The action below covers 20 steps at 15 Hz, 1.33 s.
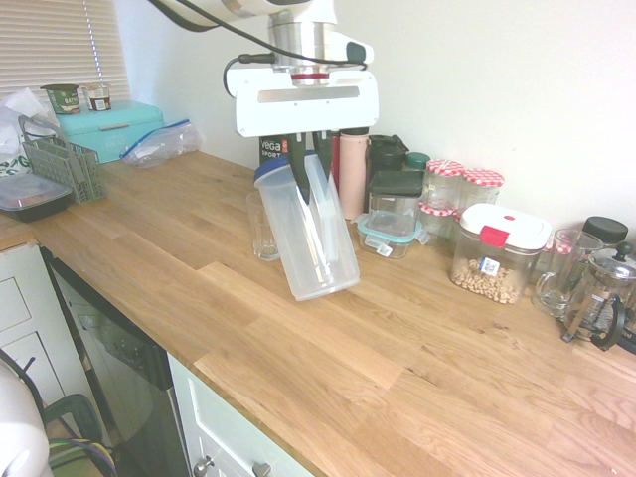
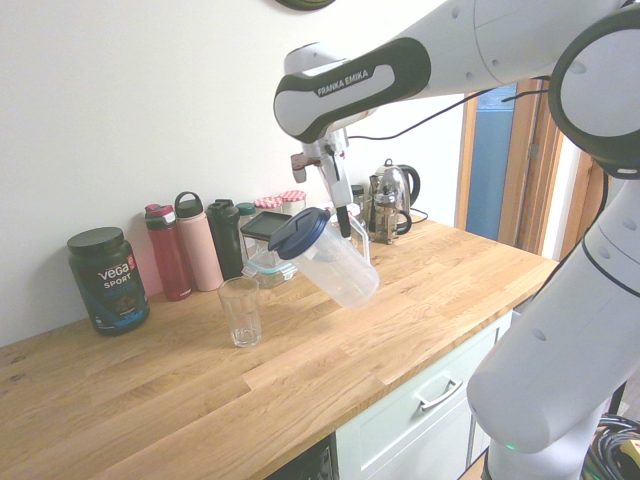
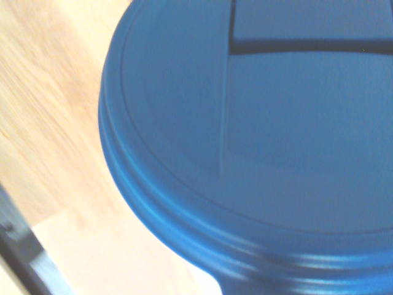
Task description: Pour me some water
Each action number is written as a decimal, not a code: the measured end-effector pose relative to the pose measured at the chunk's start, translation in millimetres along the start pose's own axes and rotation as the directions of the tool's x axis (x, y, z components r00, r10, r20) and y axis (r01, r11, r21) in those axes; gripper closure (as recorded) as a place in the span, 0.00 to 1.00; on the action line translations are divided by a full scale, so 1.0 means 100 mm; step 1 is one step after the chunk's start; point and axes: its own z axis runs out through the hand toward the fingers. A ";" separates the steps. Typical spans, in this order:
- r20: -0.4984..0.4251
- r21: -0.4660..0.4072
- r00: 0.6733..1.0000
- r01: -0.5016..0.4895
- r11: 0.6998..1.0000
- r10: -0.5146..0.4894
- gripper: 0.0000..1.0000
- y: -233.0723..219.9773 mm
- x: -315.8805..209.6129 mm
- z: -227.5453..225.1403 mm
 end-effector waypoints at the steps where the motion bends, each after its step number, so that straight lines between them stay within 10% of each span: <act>1: -0.005 -0.019 0.999 0.032 0.999 -0.032 1.00 -0.14 0.05 -0.02; 20: 0.126 -0.372 0.957 0.290 0.882 -0.262 1.00 -0.92 0.84 -0.10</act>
